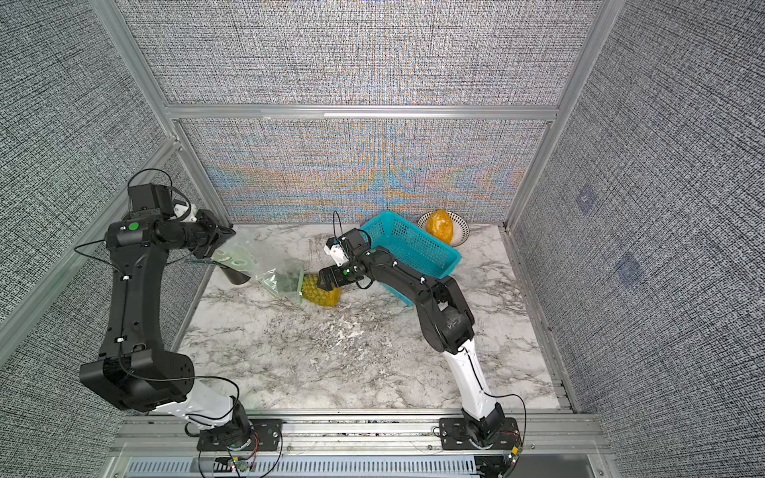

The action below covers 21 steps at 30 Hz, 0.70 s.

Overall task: Open the zip-top bag and take out the pineapple
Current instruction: Pick up the pineapple from the zipper food storage bag.

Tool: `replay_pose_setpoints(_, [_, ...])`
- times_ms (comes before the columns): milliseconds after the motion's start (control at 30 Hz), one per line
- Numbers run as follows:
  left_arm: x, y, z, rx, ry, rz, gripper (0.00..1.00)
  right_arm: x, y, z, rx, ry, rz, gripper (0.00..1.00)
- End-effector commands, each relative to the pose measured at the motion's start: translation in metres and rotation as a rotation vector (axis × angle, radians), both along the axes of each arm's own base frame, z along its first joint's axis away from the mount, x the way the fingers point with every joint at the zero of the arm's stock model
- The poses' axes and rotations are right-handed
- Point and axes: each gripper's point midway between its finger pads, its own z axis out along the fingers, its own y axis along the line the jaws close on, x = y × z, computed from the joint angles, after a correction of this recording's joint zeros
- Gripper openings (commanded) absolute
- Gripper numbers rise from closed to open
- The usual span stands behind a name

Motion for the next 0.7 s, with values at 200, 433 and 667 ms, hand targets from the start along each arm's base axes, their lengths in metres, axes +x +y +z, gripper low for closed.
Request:
replay_pose_setpoints(200, [0.0, 0.004, -0.013, -0.038, 0.018, 0.035, 0.0, 0.005, 0.025, -0.022, -0.07, -0.097, 0.132, 0.98])
replay_pose_setpoints(433, [-0.002, 0.003, -0.022, -0.055, 0.035, 0.04, 0.0, -0.017, 0.038, -0.039, -0.069, -0.075, 0.218, 0.98])
replay_pose_setpoints(667, [-0.003, 0.0, -0.032, -0.089, 0.044, 0.046, 0.0, -0.04, 0.038, -0.043, -0.04, -0.016, 0.281, 0.98])
